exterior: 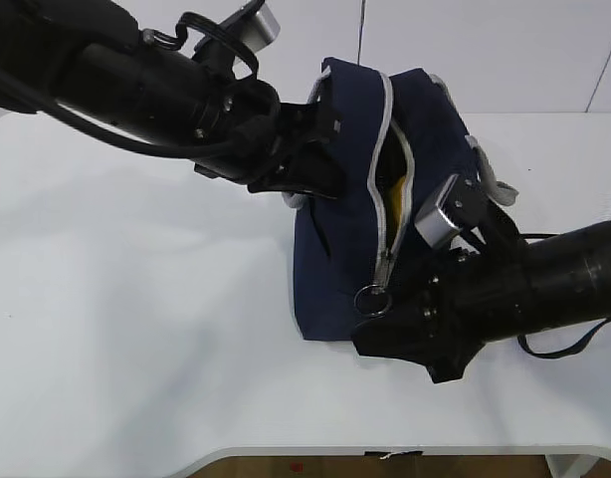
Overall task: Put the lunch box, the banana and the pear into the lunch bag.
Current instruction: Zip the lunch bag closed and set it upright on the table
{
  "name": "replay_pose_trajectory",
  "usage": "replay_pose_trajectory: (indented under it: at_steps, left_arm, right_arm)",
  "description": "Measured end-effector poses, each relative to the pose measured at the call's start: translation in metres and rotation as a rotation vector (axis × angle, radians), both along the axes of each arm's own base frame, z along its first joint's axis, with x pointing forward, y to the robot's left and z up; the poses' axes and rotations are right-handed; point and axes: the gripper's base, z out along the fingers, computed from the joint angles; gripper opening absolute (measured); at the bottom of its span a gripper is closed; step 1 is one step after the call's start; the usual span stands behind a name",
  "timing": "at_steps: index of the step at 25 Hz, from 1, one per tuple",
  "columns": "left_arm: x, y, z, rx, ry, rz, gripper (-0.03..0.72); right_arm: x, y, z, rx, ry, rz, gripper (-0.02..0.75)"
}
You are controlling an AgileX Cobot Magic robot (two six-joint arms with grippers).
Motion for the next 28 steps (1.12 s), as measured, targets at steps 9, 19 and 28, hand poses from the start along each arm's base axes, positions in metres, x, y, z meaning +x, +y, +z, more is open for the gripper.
replay_pose_trajectory:
  at_steps: [9, 19, 28]
  left_arm:
    - [-0.0006, -0.0002, -0.0001, -0.001, 0.005, -0.005, -0.004]
    - [-0.0010, -0.0003, -0.0002, 0.000, 0.006, -0.010, -0.004]
    - [-0.0010, -0.0003, -0.0002, 0.000, 0.006, -0.010, -0.004]
  right_arm:
    - [0.0033, 0.0038, -0.0044, 0.080, 0.048, -0.031, 0.324]
    - [0.0032, 0.0056, -0.0015, 0.119, 0.049, -0.028, 0.324]
    - [0.0046, 0.0054, -0.0009, 0.126, 0.046, -0.045, 0.323]
